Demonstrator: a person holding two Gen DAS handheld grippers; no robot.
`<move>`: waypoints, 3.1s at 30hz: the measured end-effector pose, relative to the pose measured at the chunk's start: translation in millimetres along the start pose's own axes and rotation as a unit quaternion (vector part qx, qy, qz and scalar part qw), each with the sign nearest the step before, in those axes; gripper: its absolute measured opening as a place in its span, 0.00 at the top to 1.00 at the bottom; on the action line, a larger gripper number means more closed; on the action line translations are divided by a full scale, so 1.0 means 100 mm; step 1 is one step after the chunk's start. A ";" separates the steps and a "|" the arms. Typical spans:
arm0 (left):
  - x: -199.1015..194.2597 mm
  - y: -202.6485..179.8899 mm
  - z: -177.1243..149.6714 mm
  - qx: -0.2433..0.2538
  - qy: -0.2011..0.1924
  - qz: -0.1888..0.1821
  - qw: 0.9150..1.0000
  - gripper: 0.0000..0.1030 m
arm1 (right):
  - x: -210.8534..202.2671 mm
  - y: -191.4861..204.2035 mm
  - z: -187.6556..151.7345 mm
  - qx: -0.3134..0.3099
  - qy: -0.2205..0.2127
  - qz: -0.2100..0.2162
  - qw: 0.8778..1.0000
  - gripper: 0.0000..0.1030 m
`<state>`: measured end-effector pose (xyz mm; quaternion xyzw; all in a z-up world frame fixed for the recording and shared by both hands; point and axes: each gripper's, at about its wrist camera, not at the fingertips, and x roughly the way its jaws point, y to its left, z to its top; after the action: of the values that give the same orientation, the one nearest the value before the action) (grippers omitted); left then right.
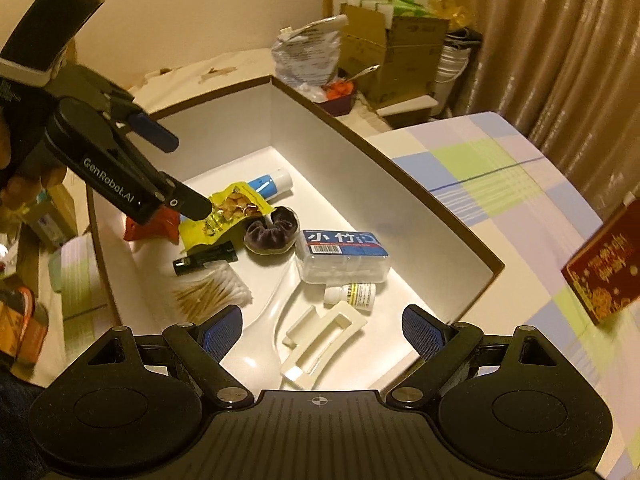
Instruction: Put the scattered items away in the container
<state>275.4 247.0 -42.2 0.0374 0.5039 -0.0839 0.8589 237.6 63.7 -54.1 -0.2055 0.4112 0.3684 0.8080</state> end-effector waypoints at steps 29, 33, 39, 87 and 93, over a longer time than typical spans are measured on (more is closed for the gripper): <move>-0.58 -0.27 -0.38 -0.023 -0.054 0.039 0.998 0.11 | -0.57 0.20 -0.34 0.102 -0.058 -0.015 0.993 0.10; -0.67 -0.38 -0.47 -0.036 -0.058 0.062 0.996 0.10 | -0.65 0.22 -0.44 0.095 -0.060 -0.006 0.994 0.10; -0.82 -0.58 -0.62 -0.056 -0.066 0.089 0.992 0.06 | -0.79 0.22 -0.58 0.101 -0.060 0.011 0.993 0.10; -1.59 -1.58 -1.61 -0.088 -0.096 0.147 0.981 0.02 | -1.52 0.49 -1.32 0.083 -0.091 0.024 0.992 0.10; -1.59 -1.66 -1.68 -0.091 -0.088 0.150 0.981 0.02 | -1.52 0.51 -1.41 0.079 -0.088 0.023 0.993 0.10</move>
<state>25.3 125.8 17.4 0.0265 0.4203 0.0891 0.9026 67.0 -57.3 -12.8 -0.0978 0.3712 0.3701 0.8460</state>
